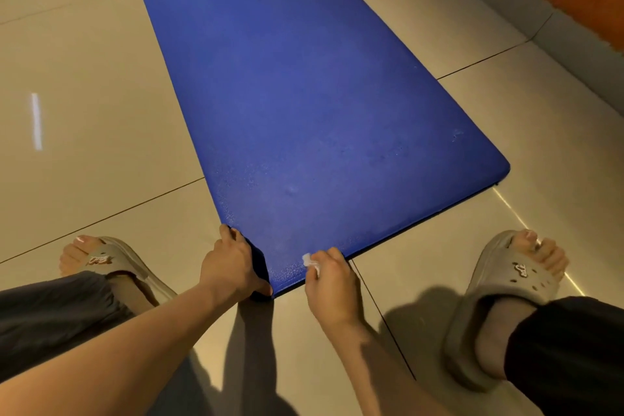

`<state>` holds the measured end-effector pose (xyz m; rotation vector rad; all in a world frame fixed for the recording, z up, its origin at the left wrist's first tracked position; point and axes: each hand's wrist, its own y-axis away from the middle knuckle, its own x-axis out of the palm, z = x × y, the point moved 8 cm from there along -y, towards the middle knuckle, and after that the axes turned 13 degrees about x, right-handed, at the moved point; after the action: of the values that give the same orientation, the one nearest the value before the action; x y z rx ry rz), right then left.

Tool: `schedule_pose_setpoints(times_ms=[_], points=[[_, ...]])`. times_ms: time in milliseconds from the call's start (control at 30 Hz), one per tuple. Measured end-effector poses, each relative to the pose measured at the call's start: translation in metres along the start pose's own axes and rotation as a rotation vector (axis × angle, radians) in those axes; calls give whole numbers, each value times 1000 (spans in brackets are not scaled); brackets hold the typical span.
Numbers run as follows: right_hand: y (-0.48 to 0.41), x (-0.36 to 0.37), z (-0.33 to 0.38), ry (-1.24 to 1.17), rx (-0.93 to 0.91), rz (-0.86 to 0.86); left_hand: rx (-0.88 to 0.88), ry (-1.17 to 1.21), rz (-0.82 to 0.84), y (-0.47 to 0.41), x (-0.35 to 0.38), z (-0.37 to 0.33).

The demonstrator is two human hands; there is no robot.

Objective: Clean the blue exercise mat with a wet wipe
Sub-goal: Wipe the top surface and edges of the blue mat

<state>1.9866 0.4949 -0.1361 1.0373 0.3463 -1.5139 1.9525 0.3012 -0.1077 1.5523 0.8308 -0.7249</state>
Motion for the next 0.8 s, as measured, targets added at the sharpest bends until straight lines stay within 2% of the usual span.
schedule_pose_setpoints(times_ms=[67, 267, 333, 500, 567, 700, 800], points=[[-18, -18, -12, 6, -15, -37, 10, -5, 8, 0, -1, -2], [-87, -103, -86, 59, 273, -291, -13, -52, 45, -2, -1, -3], [-78, -95, -76, 44, 279, -266, -11, -84, 62, -3, -2, -4], [-33, -32, -19, 52, 21, -21, -35, -130, 52, -17, -24, -8], [-40, -37, -22, 70, -28, -7, -72, -76, -5, -28, -39, -3], [-92, -88, -64, 113, 135, -185, -57, -75, -40, -46, -52, 10], [-104, -101, -80, 142, 264, -243, -26, -117, -20, -51, -47, 18]])
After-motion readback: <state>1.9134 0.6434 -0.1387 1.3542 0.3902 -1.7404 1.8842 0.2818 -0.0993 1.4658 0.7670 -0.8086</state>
